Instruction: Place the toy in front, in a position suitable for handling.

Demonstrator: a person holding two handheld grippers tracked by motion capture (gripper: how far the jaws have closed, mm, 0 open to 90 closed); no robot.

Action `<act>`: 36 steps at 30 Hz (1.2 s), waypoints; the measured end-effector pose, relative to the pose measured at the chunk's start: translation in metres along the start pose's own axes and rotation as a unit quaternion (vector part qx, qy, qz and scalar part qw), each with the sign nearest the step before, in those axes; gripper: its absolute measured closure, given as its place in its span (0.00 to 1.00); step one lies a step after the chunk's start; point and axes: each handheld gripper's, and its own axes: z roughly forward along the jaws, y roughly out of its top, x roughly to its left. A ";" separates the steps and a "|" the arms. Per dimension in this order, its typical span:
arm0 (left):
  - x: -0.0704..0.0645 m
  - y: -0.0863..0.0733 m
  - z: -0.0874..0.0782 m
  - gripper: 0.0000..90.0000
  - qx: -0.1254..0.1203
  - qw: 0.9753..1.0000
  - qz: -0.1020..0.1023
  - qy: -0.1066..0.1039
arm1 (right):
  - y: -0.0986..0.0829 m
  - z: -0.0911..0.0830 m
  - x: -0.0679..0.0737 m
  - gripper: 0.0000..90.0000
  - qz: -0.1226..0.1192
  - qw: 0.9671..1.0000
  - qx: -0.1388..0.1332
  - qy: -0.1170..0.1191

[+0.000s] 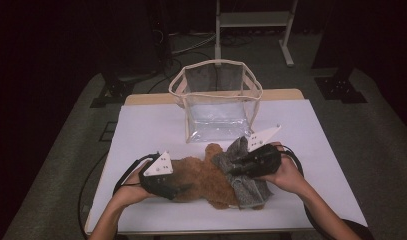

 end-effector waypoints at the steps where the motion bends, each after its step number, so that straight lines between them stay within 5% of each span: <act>1: 0.000 0.002 -0.001 0.20 -0.002 1.000 -0.004 -0.002 | -0.002 -0.001 0.004 0.79 -0.006 1.000 0.001 0.001; 5: 0.002 0.010 0.003 0.20 -0.003 1.000 -0.008 -0.015 | -0.010 -0.006 0.016 0.79 -0.016 1.000 -0.001 0.005; 7: 0.000 0.010 0.007 0.32 0.002 1.000 0.008 -0.012 | -0.012 -0.008 0.019 0.79 -0.015 1.000 -0.004 0.008; 14: -0.012 0.005 0.011 0.46 -0.004 0.999 0.036 -0.021 | -0.001 -0.029 0.002 0.79 0.008 0.999 -0.034 -0.009; 23: -0.020 0.001 0.007 0.46 -0.005 0.998 0.053 -0.021 | 0.014 -0.005 0.004 0.79 -0.009 1.000 -0.014 0.001; 29: -0.020 0.002 0.001 0.47 0.005 0.998 0.063 -0.018 | -0.001 -0.024 0.000 0.78 0.011 1.000 -0.024 -0.009; 36: -0.018 -0.003 -0.005 0.47 0.005 0.997 0.067 -0.030 | -0.021 -0.060 -0.018 0.78 0.049 0.997 -0.037 -0.047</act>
